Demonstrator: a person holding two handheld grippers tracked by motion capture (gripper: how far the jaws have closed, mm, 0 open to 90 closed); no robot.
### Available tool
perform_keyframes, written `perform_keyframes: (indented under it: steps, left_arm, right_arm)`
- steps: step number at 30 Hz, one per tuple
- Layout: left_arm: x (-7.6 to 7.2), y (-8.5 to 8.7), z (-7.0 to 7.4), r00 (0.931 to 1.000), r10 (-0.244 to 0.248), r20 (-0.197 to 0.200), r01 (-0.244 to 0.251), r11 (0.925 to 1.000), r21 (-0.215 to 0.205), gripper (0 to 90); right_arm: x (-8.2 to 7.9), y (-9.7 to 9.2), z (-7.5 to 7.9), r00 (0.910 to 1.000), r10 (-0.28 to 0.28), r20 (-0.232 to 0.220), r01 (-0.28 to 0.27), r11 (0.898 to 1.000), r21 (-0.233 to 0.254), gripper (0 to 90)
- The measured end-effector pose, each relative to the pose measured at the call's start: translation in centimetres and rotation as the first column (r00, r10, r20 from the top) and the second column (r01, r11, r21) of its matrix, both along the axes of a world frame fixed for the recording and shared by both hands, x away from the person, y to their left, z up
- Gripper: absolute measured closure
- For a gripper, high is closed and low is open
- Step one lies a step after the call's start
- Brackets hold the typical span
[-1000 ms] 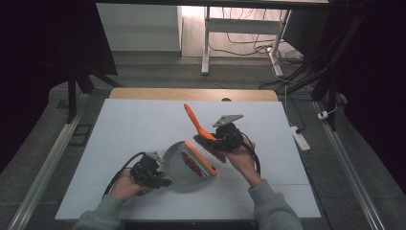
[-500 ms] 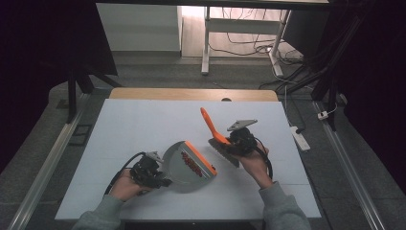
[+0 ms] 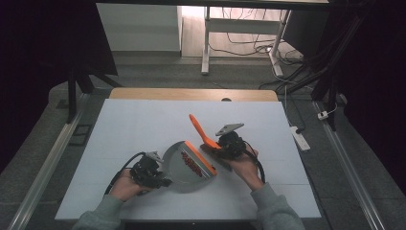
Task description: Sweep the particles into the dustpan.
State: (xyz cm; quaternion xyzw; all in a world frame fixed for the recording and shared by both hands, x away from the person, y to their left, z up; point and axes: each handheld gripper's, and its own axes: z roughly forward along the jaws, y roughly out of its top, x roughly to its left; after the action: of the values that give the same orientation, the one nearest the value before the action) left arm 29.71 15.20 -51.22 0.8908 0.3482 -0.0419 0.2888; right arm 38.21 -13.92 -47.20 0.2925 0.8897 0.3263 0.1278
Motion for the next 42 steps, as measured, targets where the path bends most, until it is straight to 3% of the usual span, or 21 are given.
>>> perform_keyframes:
  steps: [13, 15, 19, 23, 30, 42]
  left_arm:
    - [0.0, 0.0, 0.0, 1.0000, 0.003, 0.000, -0.003, 1.0000, -0.001, 61.6]
    - [0.0, 0.0, 0.0, 1.0000, 0.004, 0.000, -0.004, 1.0000, -0.001, 61.6]
    - [0.0, 0.0, 0.0, 1.0000, 0.004, 0.000, -0.004, 1.0000, -0.003, 61.6]
    - [0.0, 0.0, 0.0, 1.0000, 0.003, 0.000, -0.003, 1.0000, -0.002, 61.6]
    - [0.0, 0.0, 0.0, 1.0000, 0.002, 0.000, -0.002, 1.0000, -0.001, 61.6]
    - [-0.1, 0.1, -0.3, 1.0000, 0.005, 0.005, -0.005, 0.9999, -0.015, 61.6]
  right_arm:
    - [-0.5, 1.7, -0.3, 0.9995, 0.021, -0.023, -0.020, 0.999, 0.038, 70.4]
    - [-0.7, 2.2, -0.2, 0.9992, 0.031, -0.023, -0.030, 0.998, 0.055, 70.4]
    - [-1.0, 2.9, 0.2, 0.9955, 0.070, -0.063, -0.060, 0.987, 0.149, 70.4]
    - [-1.6, 3.6, 0.8, 0.9941, 0.101, -0.038, -0.093, 0.981, 0.170, 70.4]
    - [-1.2, 2.2, 1.7, 0.9986, 0.054, 0.001, -0.053, 0.985, 0.163, 70.4]
    - [-0.5, 0.2, 1.9, 0.9999, 0.012, -0.008, -0.010, 0.985, 0.173, 70.4]
